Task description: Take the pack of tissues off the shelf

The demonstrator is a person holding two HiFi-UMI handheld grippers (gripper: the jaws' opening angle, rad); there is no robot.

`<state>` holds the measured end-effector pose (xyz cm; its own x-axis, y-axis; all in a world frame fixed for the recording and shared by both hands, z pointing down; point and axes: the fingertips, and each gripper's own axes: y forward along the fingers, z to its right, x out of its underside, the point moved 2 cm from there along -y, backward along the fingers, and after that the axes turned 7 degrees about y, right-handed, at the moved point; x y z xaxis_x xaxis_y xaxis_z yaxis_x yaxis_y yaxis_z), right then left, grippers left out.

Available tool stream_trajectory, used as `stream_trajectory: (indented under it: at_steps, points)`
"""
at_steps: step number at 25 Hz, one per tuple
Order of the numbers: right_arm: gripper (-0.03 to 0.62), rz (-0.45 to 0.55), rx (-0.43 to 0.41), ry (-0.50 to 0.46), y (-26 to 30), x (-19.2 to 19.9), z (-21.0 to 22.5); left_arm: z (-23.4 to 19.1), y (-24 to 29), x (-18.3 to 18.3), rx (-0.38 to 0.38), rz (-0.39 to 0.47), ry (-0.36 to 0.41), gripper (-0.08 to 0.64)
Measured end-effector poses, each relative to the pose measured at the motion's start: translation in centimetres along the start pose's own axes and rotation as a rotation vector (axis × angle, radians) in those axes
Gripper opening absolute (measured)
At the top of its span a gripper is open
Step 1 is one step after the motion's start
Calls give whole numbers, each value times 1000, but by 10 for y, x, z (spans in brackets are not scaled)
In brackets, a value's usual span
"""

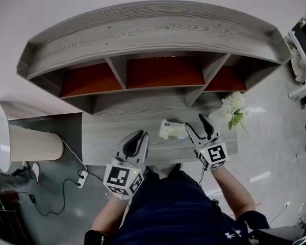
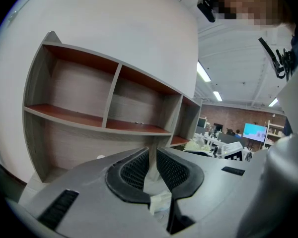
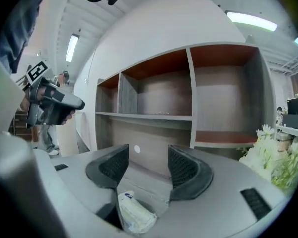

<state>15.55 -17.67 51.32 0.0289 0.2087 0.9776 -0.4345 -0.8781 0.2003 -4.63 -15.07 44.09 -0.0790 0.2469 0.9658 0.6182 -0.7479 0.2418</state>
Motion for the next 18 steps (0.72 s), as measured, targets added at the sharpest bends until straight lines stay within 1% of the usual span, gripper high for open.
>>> stream_trajectory:
  at_steps: [1,3,5,8,11,18]
  points:
    - [237,13,9,8,-1,-10,1,0,1,-4,4,9,3,58]
    - [142,49,20,39,-4,-29,3,0,3,-12,8,28,9,58]
    - [104,77,27,75,-10,-47,3,1,4,-20,14,47,13,58]
    - [46,70,49,128,-20,-66,3,3,4,-30,24,73,13,58]
    - [26,66,45,185,-25,-83,-2,2,2,-44,29,106,13,58]
    - [17,147,17,184,-41,-132,-15,-3,-11,-65,14,168,12,58]
